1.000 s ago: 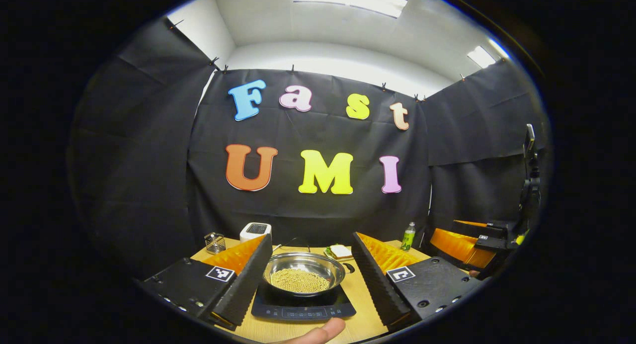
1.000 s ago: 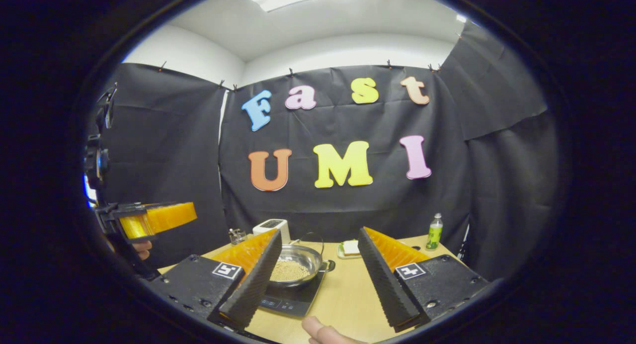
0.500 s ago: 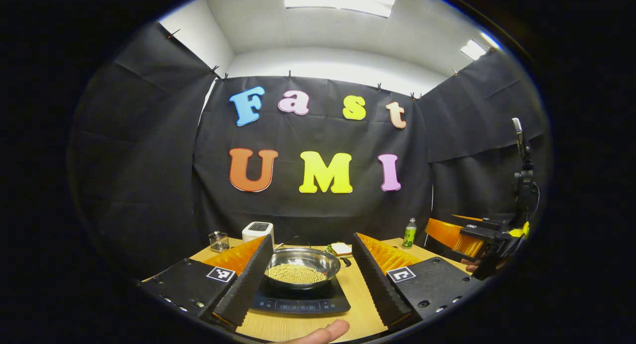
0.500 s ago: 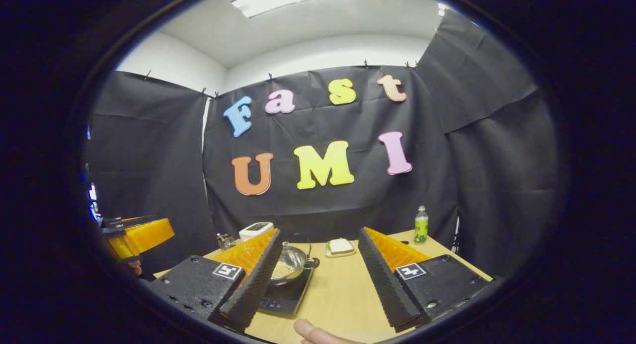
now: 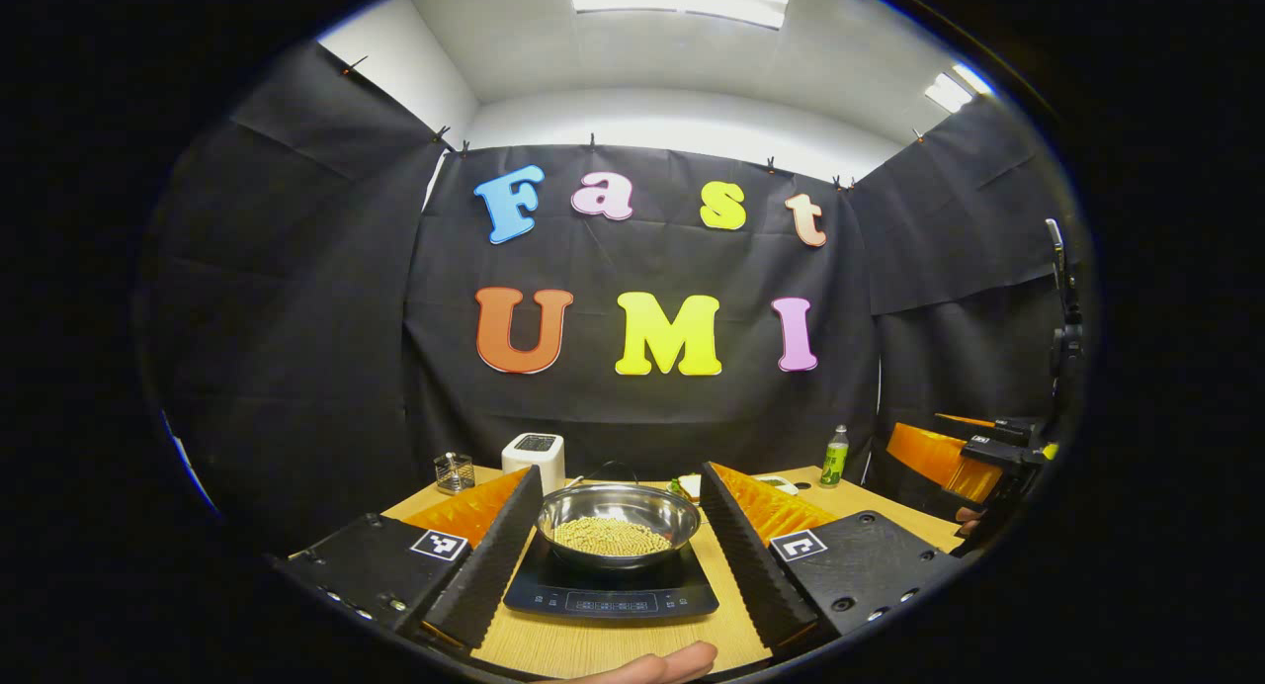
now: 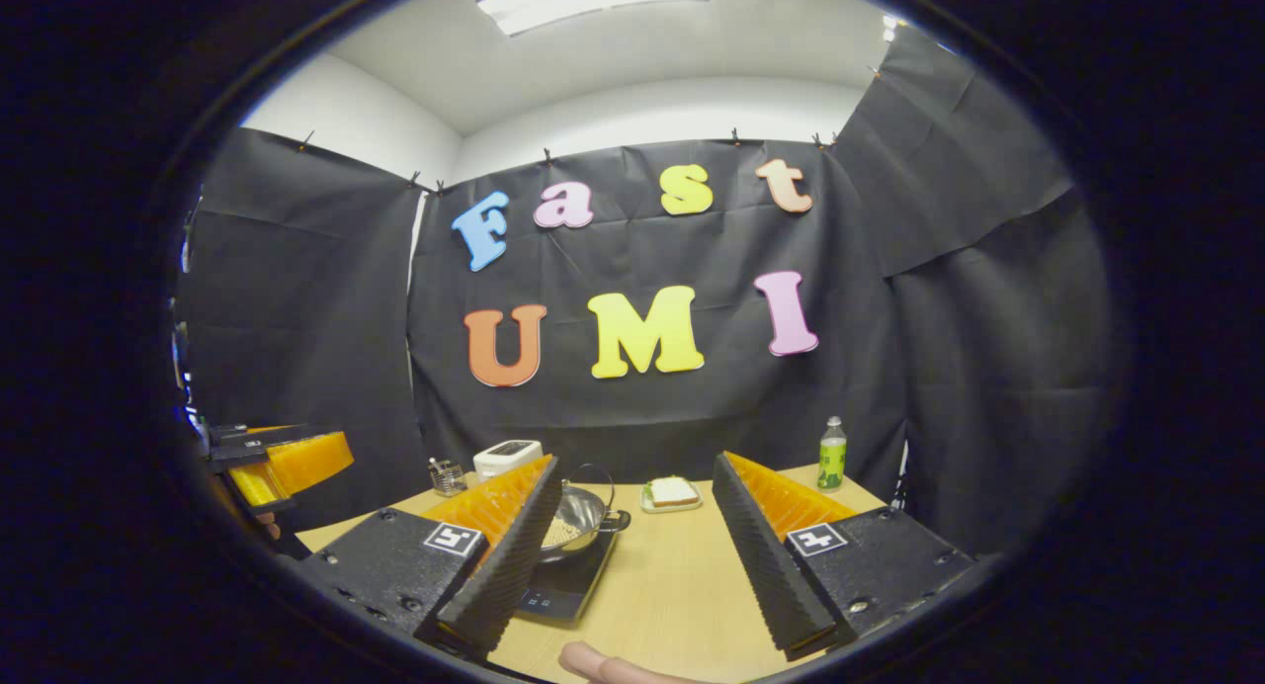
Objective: First push the handle of the pot to place it horizontally, then grasp the pot with both hands and set it on the induction cooktop.
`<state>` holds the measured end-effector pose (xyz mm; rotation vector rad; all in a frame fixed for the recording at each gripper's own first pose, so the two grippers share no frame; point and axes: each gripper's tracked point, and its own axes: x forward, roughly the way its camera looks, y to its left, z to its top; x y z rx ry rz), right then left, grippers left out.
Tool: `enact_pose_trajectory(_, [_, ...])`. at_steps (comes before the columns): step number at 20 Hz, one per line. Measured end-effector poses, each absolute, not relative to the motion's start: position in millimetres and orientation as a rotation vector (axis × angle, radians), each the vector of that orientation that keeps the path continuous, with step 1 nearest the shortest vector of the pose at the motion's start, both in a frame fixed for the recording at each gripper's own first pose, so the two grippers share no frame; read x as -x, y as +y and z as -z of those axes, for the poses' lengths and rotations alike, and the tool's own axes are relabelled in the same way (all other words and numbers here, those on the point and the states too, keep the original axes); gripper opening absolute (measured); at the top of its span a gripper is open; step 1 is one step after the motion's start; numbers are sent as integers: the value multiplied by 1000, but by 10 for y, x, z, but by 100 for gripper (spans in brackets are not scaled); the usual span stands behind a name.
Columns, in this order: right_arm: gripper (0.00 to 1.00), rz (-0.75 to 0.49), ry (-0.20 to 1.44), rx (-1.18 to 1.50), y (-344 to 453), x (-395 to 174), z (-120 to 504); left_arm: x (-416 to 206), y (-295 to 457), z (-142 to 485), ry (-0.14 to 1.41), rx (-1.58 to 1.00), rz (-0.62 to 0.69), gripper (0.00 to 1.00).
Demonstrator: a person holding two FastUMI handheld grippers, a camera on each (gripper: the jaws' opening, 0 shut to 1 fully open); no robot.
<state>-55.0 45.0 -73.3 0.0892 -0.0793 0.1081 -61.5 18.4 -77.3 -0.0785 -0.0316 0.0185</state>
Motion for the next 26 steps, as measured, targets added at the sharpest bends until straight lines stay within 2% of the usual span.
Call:
enact_pose_trajectory(9, [96, -101, -112, -67, 481, 718, 584, 640, 275, 695, -57, 76, -28, 95])
enact_pose_trajectory(26, [96, -115, -125, -108, 531, 643, 513, 711, 182, 664, -65, 42, -1, 95])
